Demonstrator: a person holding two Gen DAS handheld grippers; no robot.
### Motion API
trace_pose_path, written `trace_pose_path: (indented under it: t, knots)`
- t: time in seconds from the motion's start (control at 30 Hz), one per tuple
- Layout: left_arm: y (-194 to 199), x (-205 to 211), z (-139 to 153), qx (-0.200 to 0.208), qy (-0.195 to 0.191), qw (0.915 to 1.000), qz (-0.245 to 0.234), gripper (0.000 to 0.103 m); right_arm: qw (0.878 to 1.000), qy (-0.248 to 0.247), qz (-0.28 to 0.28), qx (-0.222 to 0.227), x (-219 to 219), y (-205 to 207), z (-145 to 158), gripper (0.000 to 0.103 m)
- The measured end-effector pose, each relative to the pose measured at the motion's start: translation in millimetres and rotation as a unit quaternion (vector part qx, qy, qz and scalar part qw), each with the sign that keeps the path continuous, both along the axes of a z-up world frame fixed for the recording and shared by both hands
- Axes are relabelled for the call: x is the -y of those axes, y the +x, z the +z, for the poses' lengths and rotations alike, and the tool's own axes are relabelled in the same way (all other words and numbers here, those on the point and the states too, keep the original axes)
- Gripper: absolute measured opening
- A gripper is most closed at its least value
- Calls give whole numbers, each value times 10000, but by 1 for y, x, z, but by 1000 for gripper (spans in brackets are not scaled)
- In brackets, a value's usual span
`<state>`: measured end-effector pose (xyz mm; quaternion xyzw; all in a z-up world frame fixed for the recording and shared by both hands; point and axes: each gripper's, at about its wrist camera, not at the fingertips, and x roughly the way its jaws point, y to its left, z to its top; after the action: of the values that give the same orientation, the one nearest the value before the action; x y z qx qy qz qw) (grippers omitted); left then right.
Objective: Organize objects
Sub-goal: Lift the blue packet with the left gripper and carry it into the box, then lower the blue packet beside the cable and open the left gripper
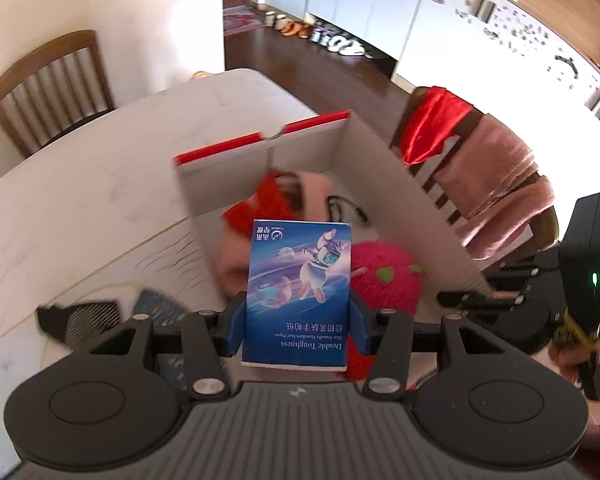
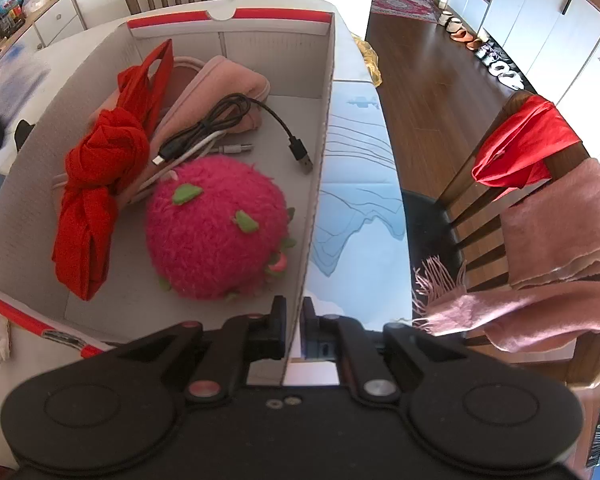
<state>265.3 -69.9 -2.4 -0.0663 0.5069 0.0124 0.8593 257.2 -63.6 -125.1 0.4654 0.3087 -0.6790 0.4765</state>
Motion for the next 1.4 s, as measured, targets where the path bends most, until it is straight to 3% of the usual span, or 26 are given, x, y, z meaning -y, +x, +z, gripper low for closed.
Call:
trace_pose_path:
  t: [0.47, 0.7, 1.07, 1.2, 1.4]
  knots:
    - [95, 43, -49, -284, 426, 9963, -693, 49, 9999, -27, 83, 51, 0, -1, -1, 6]
    - [120, 47, -76, -562, 489, 9949, -680, 49, 9994, -33, 346, 66, 0, -2, -2, 6]
    - [122, 36, -97, -764, 203, 9956, -503, 55, 9991, -38, 419, 51, 1, 0, -4, 6]
    - [114, 31, -90, -597, 67, 9971, -461, 63, 9990, -37, 446, 49, 0, 0, -4, 6]
    - [100, 30, -73, -376, 18, 9983, -445, 64, 9987, -24, 502, 35, 0, -1, -3, 6]
